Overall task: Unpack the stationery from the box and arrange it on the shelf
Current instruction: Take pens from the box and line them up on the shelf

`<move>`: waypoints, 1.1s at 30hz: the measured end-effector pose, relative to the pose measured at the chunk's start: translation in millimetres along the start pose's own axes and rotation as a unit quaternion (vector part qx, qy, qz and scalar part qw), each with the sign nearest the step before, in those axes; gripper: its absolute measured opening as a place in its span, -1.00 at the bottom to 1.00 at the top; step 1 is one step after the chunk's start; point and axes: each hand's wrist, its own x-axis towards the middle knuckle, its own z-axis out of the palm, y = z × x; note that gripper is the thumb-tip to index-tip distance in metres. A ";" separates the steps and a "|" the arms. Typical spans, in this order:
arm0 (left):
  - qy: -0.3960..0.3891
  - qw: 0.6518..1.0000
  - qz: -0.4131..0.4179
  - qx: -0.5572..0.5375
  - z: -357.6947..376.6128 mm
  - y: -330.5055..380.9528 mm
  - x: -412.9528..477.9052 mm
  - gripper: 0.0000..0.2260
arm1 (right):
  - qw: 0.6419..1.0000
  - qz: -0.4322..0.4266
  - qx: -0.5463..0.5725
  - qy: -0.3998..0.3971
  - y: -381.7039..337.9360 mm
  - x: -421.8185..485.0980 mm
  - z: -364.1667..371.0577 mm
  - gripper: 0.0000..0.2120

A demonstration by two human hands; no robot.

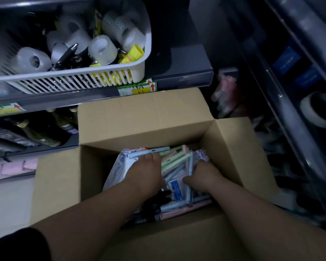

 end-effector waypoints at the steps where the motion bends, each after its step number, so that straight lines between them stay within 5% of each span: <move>1: 0.001 1.000 -0.006 -0.016 1.2 0.6 2.8 -0.60 | 1.000 -0.004 0.004 0.002 -0.6 0.7 1.1 -0.65; 9: 0.015 0.981 -0.020 -0.190 -2.8 -4.5 0.2 -0.71 | 0.999 -0.050 0.019 -0.010 -2.2 -4.8 3.1 -0.84; 14: 0.056 0.977 -0.005 -0.207 -14.9 -1.6 -7.1 -0.74 | 0.988 -0.050 0.143 0.038 -0.1 -13.2 -0.5 -0.83; 23: 0.077 0.947 -0.026 -0.310 -72.4 33.3 -32.0 -0.70 | 0.882 -0.112 0.418 0.188 4.6 -73.4 -32.0 -0.81; 30: -0.065 0.796 0.007 -0.602 -112.0 103.1 -82.4 -0.85 | 0.774 -0.089 0.593 0.205 61.8 -153.4 -41.0 -0.79; 33: -0.104 0.772 0.038 -0.626 -114.9 147.1 -113.8 -0.87 | 0.728 -0.099 0.641 0.224 103.1 -199.9 -32.7 -0.86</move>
